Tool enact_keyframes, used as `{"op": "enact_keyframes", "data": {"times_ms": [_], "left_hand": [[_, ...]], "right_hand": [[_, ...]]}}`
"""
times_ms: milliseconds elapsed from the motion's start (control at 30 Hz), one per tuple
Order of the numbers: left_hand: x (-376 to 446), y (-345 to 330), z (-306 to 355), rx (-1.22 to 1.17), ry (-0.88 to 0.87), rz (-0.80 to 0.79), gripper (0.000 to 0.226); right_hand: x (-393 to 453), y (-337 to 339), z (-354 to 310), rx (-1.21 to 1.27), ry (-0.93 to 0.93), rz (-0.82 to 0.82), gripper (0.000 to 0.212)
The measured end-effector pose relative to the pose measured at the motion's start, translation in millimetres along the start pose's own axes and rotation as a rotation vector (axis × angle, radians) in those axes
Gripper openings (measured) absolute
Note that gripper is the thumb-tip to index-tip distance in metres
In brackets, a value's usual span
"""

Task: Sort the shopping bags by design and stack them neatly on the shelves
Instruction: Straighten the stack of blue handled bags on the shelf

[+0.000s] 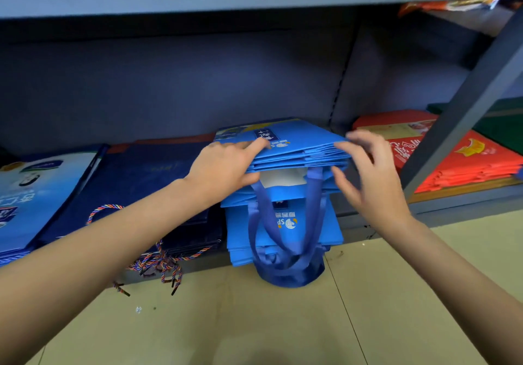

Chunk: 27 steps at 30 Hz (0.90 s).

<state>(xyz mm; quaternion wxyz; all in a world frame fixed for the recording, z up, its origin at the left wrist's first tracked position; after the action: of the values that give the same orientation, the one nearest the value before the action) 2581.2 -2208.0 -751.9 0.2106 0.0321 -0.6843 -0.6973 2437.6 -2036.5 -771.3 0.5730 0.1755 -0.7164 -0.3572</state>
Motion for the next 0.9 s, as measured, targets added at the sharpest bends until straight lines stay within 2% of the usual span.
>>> {"op": "enact_keyframes", "data": {"times_ms": [67, 100, 233, 300, 433, 533, 600, 700, 800, 900], "left_hand": [[3, 6, -2, 0.02, -0.013, 0.025, 0.052], [3, 7, -3, 0.011, -0.021, 0.041, 0.052], [6, 5, -8, -0.03, -0.047, 0.065, 0.052], [6, 2, -8, -0.026, -0.059, 0.058, 0.053], [3, -2, -7, -0.038, -0.098, 0.081, 0.052], [-1, -6, -6, -0.029, -0.133, 0.097, 0.053], [-2, -9, -7, -0.001, -0.155, 0.109, 0.054], [-6, -16, -5, 0.055, -0.193, 0.082, 0.057], [-9, -22, -4, 0.067, -0.247, 0.091, 0.059], [-7, -21, -2, 0.053, -0.257, 0.126, 0.056]], "right_hand": [[-22, 0, -5, -0.109, 0.046, 0.041, 0.033], [-33, -6, -8, -0.162, 0.083, 0.015, 0.039], [-57, -31, -14, -0.364, 0.21, -0.176, 0.1], [-56, -34, -11, -0.448, 0.208, -0.186, 0.107], [-42, -40, -12, -0.488, 0.204, -0.131, 0.083], [-30, -48, -22, -0.41, 0.25, -0.103, 0.04], [-25, -45, -27, -0.252, 0.249, -0.152, 0.009], [-8, -10, -26, 0.147, 0.018, -0.244, 0.017], [24, 39, -19, 0.443, -0.361, -0.288, 0.015], [35, 55, -23, 0.786, -0.573, -0.621, 0.015]]}}
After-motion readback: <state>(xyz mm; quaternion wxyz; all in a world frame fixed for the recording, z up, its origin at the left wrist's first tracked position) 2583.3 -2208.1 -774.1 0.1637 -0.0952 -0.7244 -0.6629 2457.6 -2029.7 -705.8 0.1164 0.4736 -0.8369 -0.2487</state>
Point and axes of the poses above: each hand's wrist, its own x-axis towards the middle knuckle, its own y-axis out of the back of the hand, z = x × y, the point moved 4 cm from there along x, towards the middle knuckle, and after that the axes turned 12 degrees about -x, right-handed, at the moved point
